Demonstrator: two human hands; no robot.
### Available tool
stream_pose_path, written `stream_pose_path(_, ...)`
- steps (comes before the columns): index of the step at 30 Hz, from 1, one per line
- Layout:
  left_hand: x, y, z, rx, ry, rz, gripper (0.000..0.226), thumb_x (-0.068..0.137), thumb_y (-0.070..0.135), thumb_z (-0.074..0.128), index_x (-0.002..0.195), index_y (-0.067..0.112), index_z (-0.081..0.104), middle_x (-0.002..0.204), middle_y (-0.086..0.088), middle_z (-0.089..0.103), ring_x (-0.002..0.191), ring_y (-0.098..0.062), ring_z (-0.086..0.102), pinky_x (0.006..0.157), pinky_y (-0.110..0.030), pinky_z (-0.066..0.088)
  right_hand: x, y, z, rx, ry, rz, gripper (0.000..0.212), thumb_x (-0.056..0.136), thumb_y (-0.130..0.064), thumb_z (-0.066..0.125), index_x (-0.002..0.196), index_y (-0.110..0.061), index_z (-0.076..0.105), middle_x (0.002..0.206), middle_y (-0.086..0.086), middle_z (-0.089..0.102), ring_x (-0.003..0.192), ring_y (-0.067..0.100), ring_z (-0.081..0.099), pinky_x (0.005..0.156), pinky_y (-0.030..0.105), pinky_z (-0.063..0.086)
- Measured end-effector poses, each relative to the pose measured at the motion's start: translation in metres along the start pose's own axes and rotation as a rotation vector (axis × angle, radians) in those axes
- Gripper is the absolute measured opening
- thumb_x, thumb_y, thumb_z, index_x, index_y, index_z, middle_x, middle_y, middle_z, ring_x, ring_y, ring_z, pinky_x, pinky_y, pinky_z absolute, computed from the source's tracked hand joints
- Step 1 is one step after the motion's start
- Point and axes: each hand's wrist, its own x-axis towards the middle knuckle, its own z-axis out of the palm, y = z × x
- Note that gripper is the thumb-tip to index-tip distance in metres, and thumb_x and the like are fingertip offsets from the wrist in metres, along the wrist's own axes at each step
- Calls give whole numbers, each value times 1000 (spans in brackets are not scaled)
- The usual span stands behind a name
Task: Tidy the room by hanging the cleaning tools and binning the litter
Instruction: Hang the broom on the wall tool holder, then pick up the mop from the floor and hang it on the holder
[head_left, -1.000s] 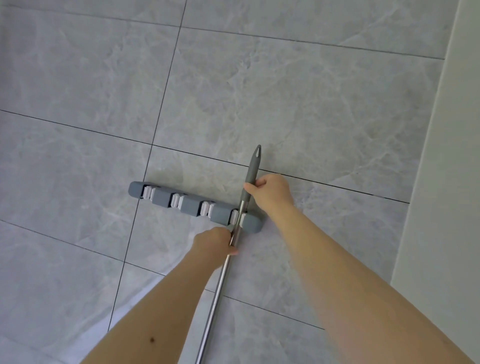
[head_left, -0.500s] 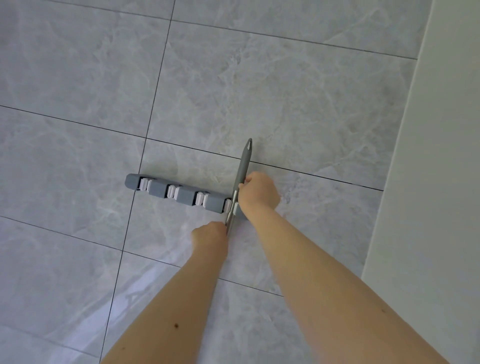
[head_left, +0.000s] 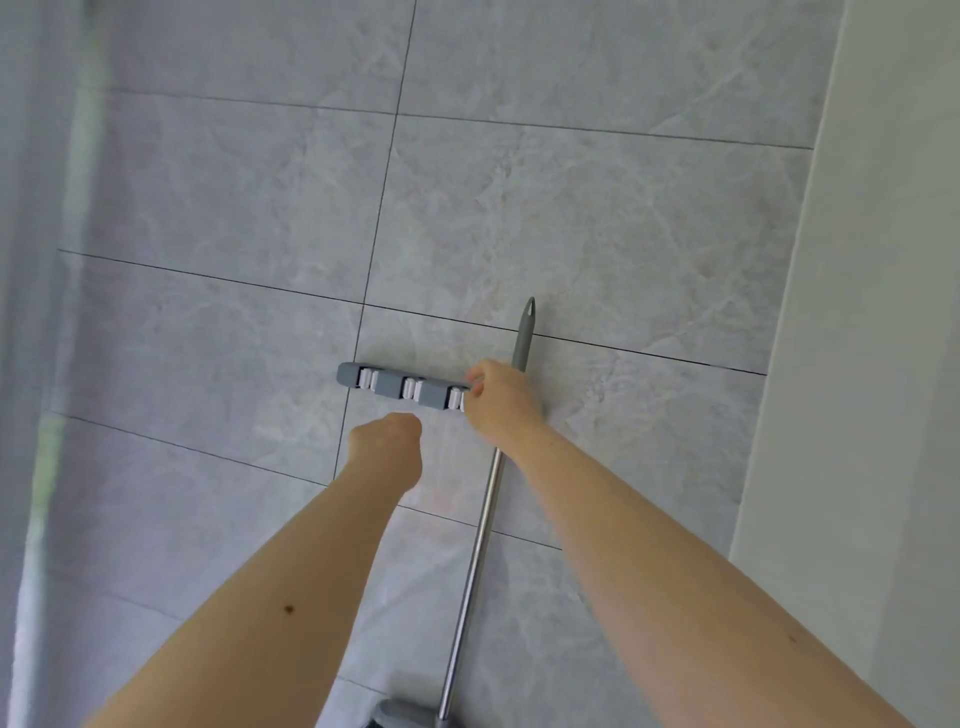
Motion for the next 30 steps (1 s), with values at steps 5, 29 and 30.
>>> stream_pose_path(5,-33,-44,-38,66,16,-79,16,88,9,53,95,23,51,93,6,48,82,-19,50,71,-23,35,-21,-33,9,92,-37,-69,28,86,-7,47,108,-13,64,115,7,64,108,27,60,88,33,48)
stream_pose_path(29,-390,-169,-150,476,-11,-877,19,87,5,53,102,13,62,110,-6,67,101,-28,66,69,-27,38,-256,-238,42,357,-589,-798,21,91,-18,48,105,-15,63,110,5,65,103,26,62,87,32,49)
stream_pose_path(30,-408,-173,-157,495,-12,-906,21,87,5,53,105,13,61,111,-6,66,102,-27,66,70,-27,38,-270,-250,39,362,-598,-820,22,91,-17,47,107,-15,63,111,4,64,103,25,61,87,33,50)
